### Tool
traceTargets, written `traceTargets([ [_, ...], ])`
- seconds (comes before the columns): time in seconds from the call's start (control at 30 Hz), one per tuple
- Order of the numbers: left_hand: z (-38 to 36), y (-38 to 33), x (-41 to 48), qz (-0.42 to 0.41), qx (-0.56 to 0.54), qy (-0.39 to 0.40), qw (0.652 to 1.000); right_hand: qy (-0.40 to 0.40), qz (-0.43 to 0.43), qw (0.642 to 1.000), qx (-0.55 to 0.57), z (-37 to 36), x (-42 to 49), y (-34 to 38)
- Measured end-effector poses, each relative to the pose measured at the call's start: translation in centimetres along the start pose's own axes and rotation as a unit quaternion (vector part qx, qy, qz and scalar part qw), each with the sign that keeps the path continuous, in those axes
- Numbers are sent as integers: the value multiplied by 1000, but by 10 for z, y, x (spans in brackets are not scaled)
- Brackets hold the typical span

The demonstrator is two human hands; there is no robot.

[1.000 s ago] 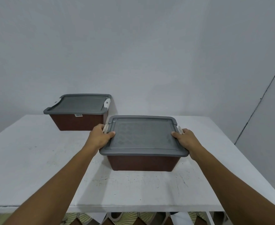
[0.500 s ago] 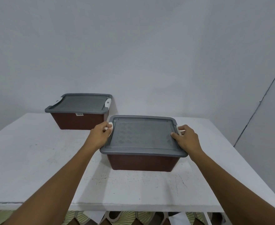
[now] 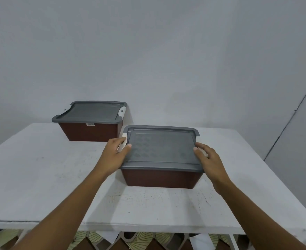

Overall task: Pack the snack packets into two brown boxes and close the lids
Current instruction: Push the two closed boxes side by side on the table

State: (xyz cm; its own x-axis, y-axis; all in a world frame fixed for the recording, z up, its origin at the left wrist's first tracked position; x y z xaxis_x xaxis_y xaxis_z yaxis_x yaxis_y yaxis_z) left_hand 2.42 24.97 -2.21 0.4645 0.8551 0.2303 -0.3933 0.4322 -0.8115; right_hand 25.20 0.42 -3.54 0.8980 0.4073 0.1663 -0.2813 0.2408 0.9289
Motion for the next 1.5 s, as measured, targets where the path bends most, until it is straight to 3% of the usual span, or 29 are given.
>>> traceTargets([
  [0.2,7,-7,-9,-61,-24,-117,991,-70,41,997,2,1,9,11],
  [0.43,0,-15,29,-159,50,-120,979,-81,57,994,-51,-19,37,15],
  [0.6,-7,-26,58,-256,117,-144,949,-87,67,991,-71,-36,66,19],
  [0.87,-27,-22,118,-289,258,-104,916,-94,14,995,-27,-73,123,19],
  [1.07,-26,-11,164,-271,306,-76,910,-90,34,995,-27,-104,148,26],
  [1.5,-45,-14,218,-322,371,-67,869,-100,80,988,-82,-132,197,36],
])
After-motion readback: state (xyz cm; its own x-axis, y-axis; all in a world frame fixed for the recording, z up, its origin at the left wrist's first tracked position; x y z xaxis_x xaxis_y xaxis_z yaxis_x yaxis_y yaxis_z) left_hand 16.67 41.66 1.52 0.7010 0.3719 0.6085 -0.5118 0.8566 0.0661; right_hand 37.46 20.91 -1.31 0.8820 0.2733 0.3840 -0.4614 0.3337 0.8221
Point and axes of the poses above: each hand's wrist, its own x-axis towards the middle knuckle, its own z-axis out of the back of the hand, y = z × x, the point moved 9 cm from there along x, towards the middle knuckle, and after that the axes turned 10 degrees about -y, right-handed, at the moved point
